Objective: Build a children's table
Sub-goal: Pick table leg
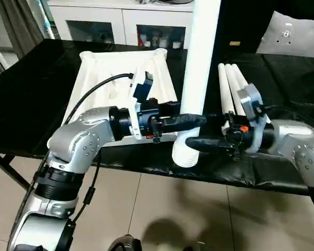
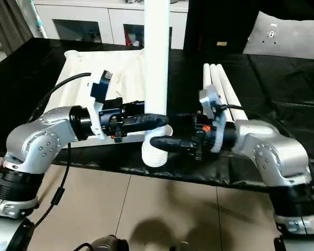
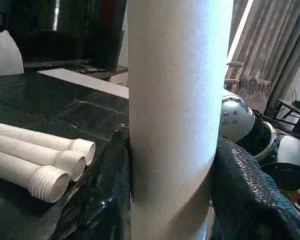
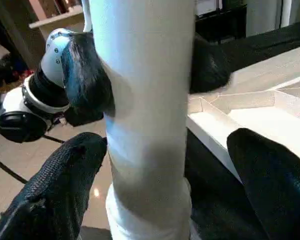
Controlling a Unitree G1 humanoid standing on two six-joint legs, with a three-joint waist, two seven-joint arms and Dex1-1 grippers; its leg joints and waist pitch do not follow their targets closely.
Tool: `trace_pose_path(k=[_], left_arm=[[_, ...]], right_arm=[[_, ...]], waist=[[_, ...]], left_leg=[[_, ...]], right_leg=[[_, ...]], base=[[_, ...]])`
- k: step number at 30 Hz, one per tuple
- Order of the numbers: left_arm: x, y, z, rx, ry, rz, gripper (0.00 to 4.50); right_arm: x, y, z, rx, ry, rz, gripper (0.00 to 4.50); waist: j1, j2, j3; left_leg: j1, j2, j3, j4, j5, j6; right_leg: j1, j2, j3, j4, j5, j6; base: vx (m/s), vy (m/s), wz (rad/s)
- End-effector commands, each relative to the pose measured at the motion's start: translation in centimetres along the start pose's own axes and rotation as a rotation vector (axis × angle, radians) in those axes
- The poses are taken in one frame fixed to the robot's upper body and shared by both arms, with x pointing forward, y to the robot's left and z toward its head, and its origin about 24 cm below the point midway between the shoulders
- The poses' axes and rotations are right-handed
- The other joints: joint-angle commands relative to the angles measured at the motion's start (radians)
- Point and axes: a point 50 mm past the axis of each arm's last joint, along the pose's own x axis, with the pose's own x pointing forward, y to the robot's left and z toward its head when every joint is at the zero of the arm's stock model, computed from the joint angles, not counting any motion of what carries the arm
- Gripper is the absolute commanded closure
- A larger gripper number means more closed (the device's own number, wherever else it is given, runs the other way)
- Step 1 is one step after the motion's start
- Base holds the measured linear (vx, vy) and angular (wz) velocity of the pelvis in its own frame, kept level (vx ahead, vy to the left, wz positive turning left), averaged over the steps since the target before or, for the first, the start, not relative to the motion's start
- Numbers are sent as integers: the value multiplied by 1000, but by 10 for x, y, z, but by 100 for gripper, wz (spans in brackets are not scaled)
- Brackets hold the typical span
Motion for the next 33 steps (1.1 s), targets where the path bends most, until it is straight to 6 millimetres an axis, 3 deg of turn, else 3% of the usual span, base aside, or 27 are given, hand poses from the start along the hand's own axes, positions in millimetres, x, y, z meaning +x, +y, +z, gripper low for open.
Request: trace_pose_path(k=[1,3,4,13,24,33], left_arm=[[4,0,5,43,15,-6,257],[6,1,4,50,21,0,257],[6,1,3,51,21,0,257],[11,4,0,106,52,35,257],[12,3,0,126,45,42,257],[14,3,-2,128,53,32,257]], right_arm=[[7,2,4,-37,8,14,27],[10,-1,3,-43,11,-9,27],[10,-1,3,-44,12,-10,52],[16,-2,0,-37,15,0,110],[18,-5,-3,-21,25,-4,221],[17,-6,-4,-23,30,-3,257]], waist=[[3,-23,-83],[3,-22,-83],[3,-22,-83],[4,-25,-85],[2,-26,-83],[2,-25,-83]], left_leg=[[30,84,-38,-69,-216,29],[31,84,-38,-70,-216,26],[31,85,-38,-70,-217,25],[30,84,-37,-68,-202,36],[31,85,-37,-69,-214,29],[31,85,-37,-70,-216,29]], right_leg=[[41,-99,55,-100,-353,-183],[40,-99,55,-100,-354,-181],[40,-98,54,-100,-353,-181],[42,-100,55,-98,-324,-185],[41,-100,54,-99,-343,-183],[41,-100,55,-99,-338,-184]], base=[[0,0,0],[0,0,0],[0,0,0],[0,0,0],[0,0,0],[0,0,0]])
